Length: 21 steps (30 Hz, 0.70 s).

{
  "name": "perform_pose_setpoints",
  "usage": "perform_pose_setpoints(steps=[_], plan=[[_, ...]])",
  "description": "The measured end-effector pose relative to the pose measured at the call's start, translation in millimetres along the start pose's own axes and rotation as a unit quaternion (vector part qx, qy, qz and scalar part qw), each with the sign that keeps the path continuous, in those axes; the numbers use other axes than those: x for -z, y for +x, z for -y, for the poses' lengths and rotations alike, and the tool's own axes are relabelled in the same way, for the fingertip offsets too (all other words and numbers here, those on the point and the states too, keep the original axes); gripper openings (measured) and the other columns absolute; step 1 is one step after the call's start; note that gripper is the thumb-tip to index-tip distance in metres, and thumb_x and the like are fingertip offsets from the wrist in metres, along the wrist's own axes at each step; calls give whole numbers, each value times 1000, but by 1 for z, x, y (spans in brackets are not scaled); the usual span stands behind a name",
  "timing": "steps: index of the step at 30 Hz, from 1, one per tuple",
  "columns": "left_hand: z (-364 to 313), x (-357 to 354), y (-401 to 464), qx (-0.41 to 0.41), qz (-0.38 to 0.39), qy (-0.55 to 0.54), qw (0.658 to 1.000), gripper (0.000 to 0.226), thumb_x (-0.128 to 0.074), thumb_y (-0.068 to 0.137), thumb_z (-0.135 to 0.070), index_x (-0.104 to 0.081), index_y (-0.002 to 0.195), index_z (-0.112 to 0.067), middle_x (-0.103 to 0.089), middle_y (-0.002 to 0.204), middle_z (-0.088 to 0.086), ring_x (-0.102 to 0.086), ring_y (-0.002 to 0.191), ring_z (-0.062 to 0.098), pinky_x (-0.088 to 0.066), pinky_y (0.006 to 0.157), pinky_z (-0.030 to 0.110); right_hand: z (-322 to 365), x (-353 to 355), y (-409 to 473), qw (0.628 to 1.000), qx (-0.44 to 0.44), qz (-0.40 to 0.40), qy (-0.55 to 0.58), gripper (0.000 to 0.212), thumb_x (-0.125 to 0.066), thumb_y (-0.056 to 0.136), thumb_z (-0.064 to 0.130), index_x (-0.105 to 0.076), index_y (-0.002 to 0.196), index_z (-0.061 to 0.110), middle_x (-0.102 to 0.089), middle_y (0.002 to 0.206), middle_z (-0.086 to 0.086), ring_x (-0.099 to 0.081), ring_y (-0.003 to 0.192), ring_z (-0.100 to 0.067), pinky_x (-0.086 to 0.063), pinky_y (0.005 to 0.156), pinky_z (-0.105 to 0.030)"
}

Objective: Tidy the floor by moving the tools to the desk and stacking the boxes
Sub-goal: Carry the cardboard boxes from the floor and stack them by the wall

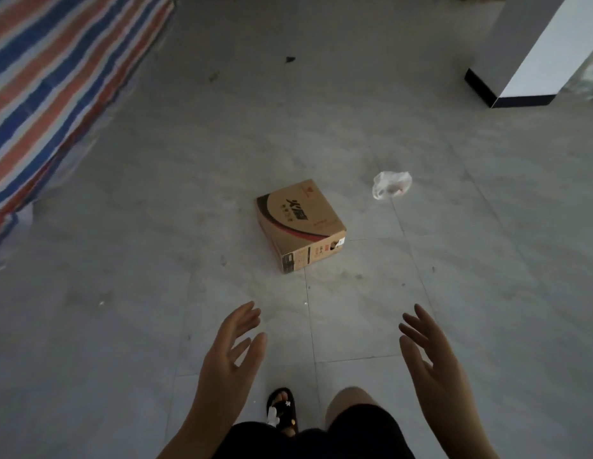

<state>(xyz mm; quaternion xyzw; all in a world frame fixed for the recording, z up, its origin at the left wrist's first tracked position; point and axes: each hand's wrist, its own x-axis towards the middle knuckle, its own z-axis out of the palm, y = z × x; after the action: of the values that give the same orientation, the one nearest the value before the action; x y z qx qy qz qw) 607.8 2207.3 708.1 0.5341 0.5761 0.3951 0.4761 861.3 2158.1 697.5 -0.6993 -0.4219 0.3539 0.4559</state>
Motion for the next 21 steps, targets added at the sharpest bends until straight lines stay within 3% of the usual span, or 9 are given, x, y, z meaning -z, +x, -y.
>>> perform_pose_setpoints(steps=[2, 6, 10, 16, 19, 21], plan=[[-1, -10, 35, 11, -7, 7, 1000, 35, -61, 86, -32, -49, 118, -38, -60, 115, -28, -55, 110, -8, -45, 87, 9, 1, -3, 42, 1000, -6, 4, -5, 53, -52, 80, 30, -41, 132, 31, -57, 127, 1, -56, 108, 6, -43, 83, -13], [0, -40, 111, 42, -45, 6, 998, 38, -57, 88, -13, -50, 116, -37, -59, 114, -28, -56, 108, -7, -44, 82, 3, -9, -9, 140, 999, -13, 40, -19, 48, -56, 88, 11, -42, 129, 31, -58, 124, 1, -53, 100, 20, -43, 71, 0], [-3, -93, 197, 77, -113, -2, 991, 39, -57, 87, -9, -50, 113, -38, -62, 114, -16, -56, 107, -7, -46, 85, 12, -13, 1, 264, 994, -13, 100, -46, 49, -57, 88, 12, -41, 128, 35, -56, 124, 4, -51, 100, 23, -42, 72, 2], [-31, -165, 302, 139, -165, -5, 976, 39, -60, 89, -14, -46, 115, -40, -56, 113, -28, -52, 104, -17, -44, 92, 25, 10, 26, 431, 980, -17, 175, -90, 47, -56, 89, 15, -40, 126, 39, -57, 121, 10, -50, 101, 24, -42, 72, 2], [-29, -182, 339, 162, -180, 8, 970, 34, -59, 87, -35, -43, 116, -46, -55, 107, -43, -51, 107, -16, -43, 88, 18, 8, 19, 487, 969, -32, 217, -113, 47, -56, 87, 22, -38, 124, 44, -56, 122, 11, -52, 107, 17, -45, 80, -6], [-18, -188, 367, 178, -188, 19, 966, 36, -55, 85, -33, -43, 118, -45, -51, 107, -48, -51, 107, -17, -41, 86, 14, -4, 6, 520, 961, -42, 239, -132, 47, -56, 87, 23, -37, 124, 46, -56, 124, 9, -55, 113, 2, -48, 91, -22]])
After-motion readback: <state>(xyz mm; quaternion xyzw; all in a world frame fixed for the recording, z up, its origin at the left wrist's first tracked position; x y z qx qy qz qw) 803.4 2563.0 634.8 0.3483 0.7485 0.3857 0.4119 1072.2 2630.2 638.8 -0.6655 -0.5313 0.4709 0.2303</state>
